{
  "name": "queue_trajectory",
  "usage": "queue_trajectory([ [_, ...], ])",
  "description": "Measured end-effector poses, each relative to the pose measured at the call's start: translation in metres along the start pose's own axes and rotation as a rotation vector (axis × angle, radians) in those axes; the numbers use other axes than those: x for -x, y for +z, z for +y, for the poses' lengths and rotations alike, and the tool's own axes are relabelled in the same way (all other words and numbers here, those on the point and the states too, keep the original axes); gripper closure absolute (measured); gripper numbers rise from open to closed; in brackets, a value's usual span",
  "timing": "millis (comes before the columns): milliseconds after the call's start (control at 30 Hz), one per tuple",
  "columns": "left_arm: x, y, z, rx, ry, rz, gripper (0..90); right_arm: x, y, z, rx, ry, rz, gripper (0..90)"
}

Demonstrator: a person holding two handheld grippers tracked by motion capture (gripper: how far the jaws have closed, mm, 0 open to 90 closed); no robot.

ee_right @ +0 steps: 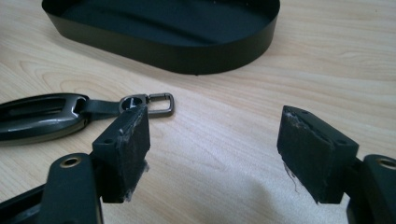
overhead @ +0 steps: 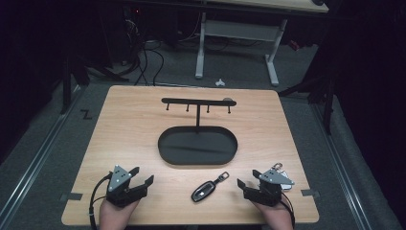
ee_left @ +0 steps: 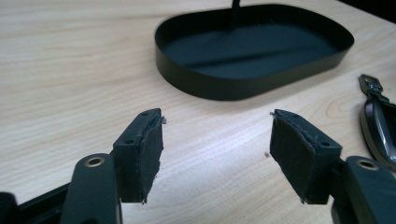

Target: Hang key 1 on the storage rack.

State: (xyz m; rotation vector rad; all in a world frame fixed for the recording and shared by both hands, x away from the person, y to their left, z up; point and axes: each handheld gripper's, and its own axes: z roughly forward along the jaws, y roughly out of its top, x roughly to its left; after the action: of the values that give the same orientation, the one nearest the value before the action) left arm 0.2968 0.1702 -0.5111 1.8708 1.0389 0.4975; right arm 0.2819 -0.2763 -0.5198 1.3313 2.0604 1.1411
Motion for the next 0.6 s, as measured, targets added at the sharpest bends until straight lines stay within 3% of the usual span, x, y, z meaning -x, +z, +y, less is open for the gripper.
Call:
queue_trajectory([
  [33,0.004,0.002,-0.001,-0.016,0.036,0.014,33.8,0.001,0.001,-0.001,-0.025,0.008,0.007,22.6],
  [100,0.008,0.004,-0.001,-0.022,0.063,0.024,33.6,0.001,0.002,-0.001,-0.024,0.003,0.005,21.8],
  [233,0.012,0.006,0.002,-0.014,0.064,0.001,33.9,0.001,0.001,-0.001,-0.008,0.020,0.010,21.2],
  [500,0.021,0.016,0.005,-0.023,0.084,-0.038,32.9,-0.001,-0.008,-0.004,-0.020,-0.073,-0.009,22.4],
  [600,0.025,0.019,0.007,-0.030,0.104,-0.048,33.0,0.000,-0.009,-0.005,-0.021,-0.051,0.005,24.5],
])
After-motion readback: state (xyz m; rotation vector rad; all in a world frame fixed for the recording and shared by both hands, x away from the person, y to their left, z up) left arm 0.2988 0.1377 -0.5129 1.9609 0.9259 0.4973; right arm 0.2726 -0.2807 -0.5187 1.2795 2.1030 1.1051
